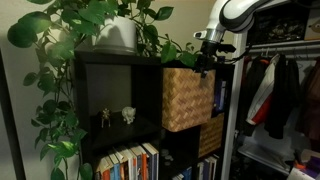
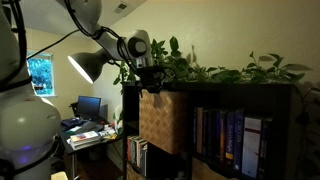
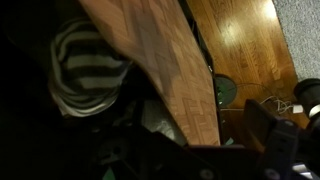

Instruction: Slide out the storage container from the middle,remove three pairs of socks and close it

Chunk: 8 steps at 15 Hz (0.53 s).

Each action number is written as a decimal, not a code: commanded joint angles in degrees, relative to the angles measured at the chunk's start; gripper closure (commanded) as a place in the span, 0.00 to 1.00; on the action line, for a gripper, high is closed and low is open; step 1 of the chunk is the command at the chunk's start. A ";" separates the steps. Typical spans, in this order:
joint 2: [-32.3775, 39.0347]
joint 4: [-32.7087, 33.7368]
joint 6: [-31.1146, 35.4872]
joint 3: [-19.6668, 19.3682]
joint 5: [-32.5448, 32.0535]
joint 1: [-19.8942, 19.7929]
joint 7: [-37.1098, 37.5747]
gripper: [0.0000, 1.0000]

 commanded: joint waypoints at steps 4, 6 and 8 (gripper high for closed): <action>-0.66 4.89 -0.74 1.45 -6.14 -2.76 16.60 0.00; -0.05 6.12 -0.68 1.47 -9.06 -3.96 22.99 0.00; 0.52 6.76 -0.84 1.65 -11.81 -5.35 29.35 0.00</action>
